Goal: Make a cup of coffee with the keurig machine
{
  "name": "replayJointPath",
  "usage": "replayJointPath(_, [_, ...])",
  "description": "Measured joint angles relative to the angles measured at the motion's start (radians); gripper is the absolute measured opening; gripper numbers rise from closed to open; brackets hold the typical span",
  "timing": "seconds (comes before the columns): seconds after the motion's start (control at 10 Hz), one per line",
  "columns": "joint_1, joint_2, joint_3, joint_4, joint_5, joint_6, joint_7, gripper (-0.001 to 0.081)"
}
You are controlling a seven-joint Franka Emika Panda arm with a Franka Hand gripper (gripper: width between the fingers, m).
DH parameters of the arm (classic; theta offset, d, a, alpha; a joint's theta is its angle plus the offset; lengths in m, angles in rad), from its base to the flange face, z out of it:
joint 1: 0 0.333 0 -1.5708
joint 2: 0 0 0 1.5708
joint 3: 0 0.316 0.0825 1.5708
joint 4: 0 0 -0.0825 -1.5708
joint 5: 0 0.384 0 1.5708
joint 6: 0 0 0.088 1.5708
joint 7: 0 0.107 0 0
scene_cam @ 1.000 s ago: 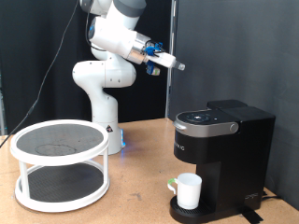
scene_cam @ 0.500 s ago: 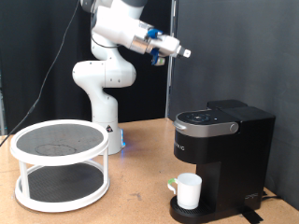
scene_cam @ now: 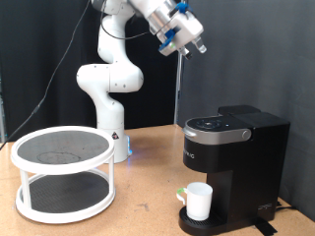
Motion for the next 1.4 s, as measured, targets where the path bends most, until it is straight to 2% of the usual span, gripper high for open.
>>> replayJointPath(0.1, [-0.018, 0.042, 0.019, 0.039, -0.055, 0.0, -0.001, 0.0734])
replayJointPath(0.4, [-0.018, 0.038, 0.025, 0.032, -0.023, 0.023, -0.001, 0.0734])
replayJointPath(0.6, [-0.047, 0.049, 0.07, 0.064, -0.134, 0.032, 0.059, 0.0734])
replayJointPath(0.8, [-0.075, 0.098, 0.109, 0.135, -0.218, -0.003, 0.102, 0.0734])
replayJointPath(1.1, [-0.097, 0.234, 0.116, 0.279, -0.264, -0.113, 0.133, 0.0734])
replayJointPath(1.2, [-0.103, 0.28, 0.12, 0.321, -0.286, -0.125, 0.15, 0.0734])
replayJointPath(1.4, [-0.122, 0.367, 0.153, 0.39, -0.4, -0.136, 0.203, 0.0734])
